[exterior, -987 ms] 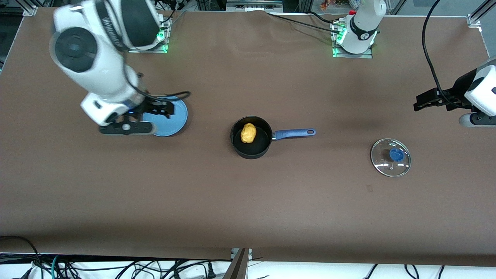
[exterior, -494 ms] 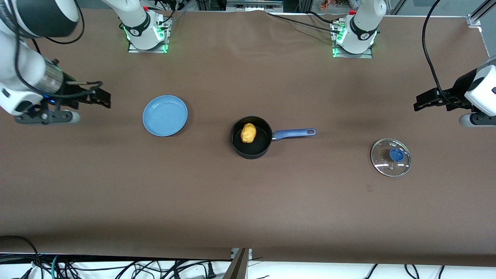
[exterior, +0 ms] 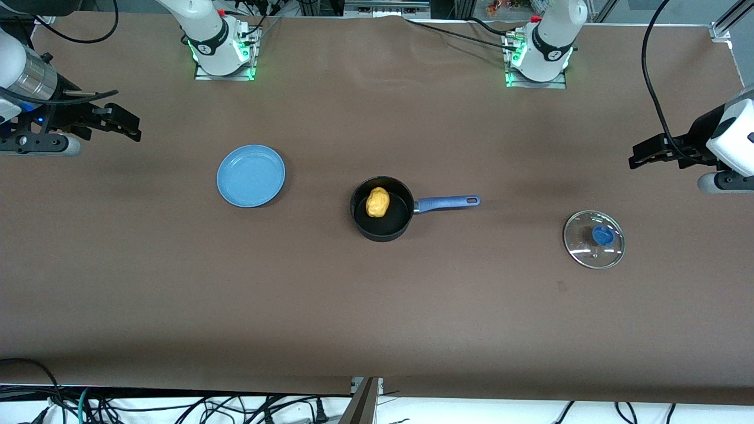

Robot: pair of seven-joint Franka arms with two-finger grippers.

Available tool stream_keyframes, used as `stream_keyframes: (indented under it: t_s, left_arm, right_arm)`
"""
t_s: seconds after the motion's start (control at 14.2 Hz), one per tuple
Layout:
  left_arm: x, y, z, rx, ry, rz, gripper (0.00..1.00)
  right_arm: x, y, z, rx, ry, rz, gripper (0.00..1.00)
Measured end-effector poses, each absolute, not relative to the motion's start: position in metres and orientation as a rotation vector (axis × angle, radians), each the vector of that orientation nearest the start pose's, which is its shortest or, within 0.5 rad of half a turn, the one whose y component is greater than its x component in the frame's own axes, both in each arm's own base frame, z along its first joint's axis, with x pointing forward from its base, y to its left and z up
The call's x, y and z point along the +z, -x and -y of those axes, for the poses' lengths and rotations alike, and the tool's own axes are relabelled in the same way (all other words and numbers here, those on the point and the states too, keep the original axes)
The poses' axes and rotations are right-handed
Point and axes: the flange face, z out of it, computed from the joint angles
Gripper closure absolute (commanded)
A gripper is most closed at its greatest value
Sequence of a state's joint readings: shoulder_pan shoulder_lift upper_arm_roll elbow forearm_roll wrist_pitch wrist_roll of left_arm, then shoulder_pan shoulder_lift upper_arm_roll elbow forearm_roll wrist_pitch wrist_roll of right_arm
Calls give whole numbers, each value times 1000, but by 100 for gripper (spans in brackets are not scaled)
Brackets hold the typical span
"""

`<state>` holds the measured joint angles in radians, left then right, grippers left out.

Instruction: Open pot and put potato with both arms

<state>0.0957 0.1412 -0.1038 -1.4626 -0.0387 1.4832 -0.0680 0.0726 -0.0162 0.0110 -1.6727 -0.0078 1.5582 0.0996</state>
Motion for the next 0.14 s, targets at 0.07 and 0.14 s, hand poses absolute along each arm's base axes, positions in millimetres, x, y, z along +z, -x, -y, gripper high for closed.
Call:
stream_keyframes:
  t_s: [0.07,0.14]
  left_arm:
    - [588,-587,5,194,3183,94,0]
    - [588,-587,5,194,3183,94,0]
  right_arm:
    - [583,-542,-45,156,3155,-24,0]
    - [583,-542,-45,158,3155,-23,0]
